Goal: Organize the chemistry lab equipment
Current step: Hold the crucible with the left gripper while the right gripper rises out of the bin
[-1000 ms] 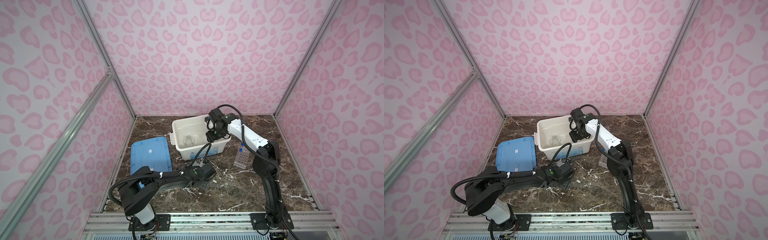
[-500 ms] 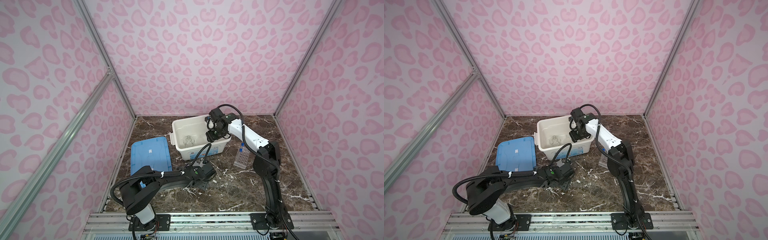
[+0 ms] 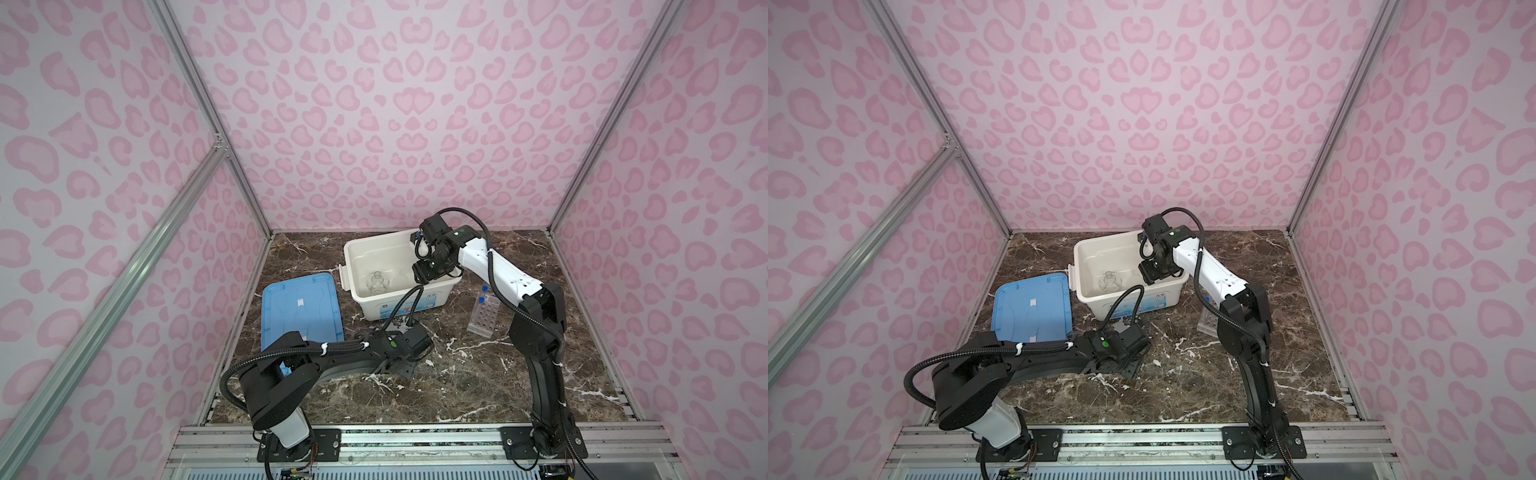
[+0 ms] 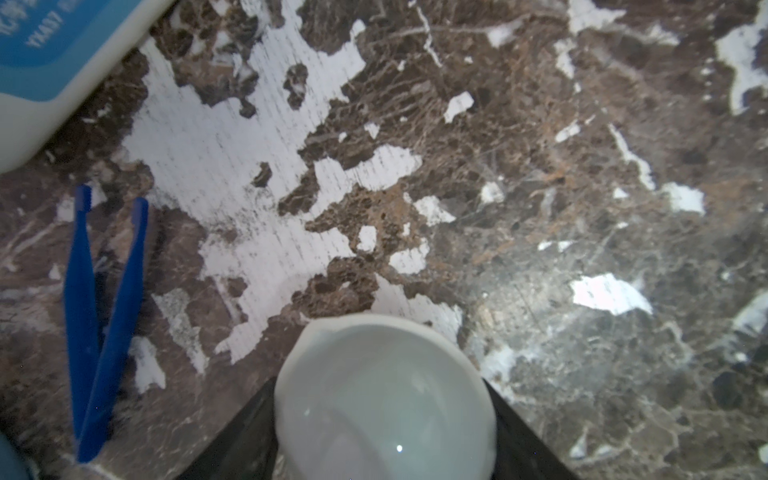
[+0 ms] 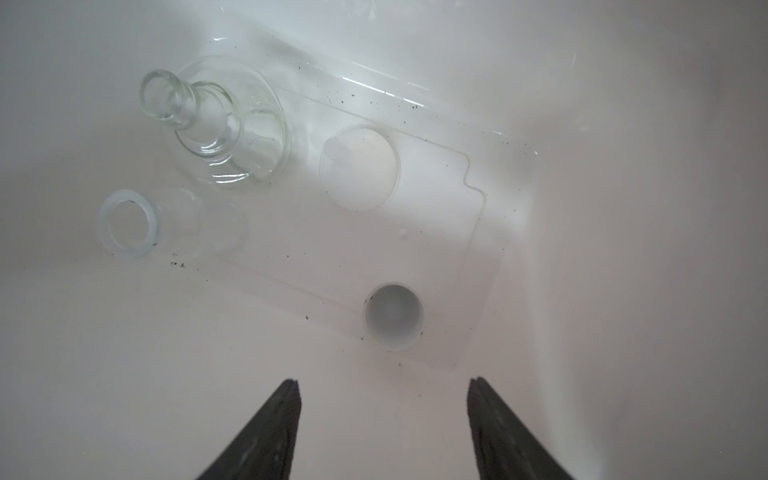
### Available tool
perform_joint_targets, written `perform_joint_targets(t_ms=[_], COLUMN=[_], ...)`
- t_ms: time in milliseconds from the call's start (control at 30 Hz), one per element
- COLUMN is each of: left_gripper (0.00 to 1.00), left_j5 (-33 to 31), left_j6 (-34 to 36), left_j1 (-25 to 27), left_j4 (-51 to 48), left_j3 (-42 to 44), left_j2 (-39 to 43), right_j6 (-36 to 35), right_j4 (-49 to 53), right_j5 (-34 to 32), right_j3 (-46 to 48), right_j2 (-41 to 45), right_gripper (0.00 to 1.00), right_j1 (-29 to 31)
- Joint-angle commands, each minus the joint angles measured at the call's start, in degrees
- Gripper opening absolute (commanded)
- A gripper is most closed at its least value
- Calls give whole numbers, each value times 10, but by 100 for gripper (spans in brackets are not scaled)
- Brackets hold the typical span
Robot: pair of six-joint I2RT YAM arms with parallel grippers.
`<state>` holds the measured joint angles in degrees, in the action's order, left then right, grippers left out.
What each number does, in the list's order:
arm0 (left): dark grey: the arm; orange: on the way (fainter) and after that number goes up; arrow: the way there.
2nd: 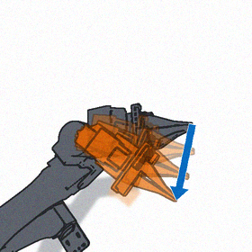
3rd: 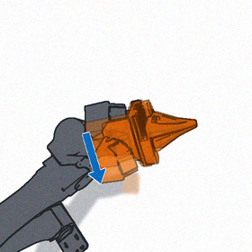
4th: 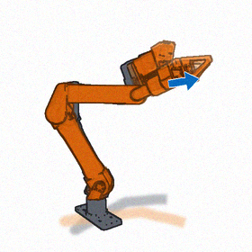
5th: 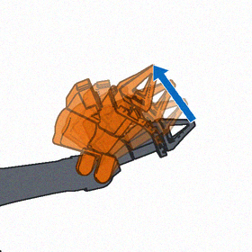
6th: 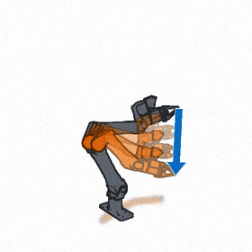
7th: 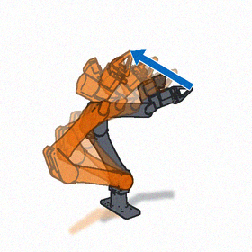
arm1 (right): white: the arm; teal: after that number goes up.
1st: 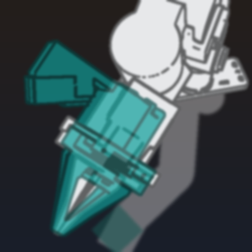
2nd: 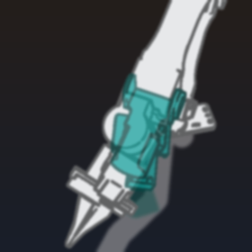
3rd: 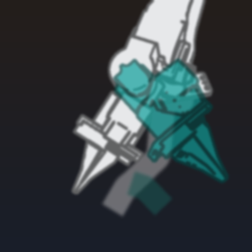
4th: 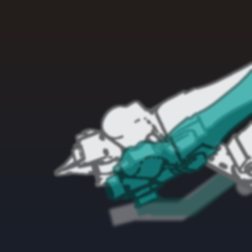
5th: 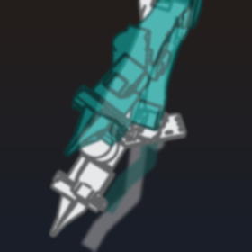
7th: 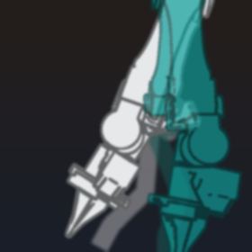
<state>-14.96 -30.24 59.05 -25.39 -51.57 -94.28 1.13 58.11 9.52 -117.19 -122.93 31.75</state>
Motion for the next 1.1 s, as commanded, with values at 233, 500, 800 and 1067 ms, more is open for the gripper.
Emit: perform_joint_targets(t_ms=[233, 500, 800, 1067], left_gripper=[76, 72, 64, 62], left_j5=[-6, 3, 7, 4], left_j6=[-7, -4, -6, -9], left_j1=[0, 0, -1, -1], left_j4=[-8, -8, -10, -12], left_j3=[-5, -19, -22, -21], left_j2=[0, -17, -22, -11], right_j6=[4, 5, 5, 7], right_j4=[-14, -19, -22, -26], right_j5=[15, 17, 18, 23], right_j3=[18, 27, 27, 28], right_j2=[7, 10, 13, 28], right_gripper=[66, 66, 66, 66], right_j1=[-8, -9, -10, -12])
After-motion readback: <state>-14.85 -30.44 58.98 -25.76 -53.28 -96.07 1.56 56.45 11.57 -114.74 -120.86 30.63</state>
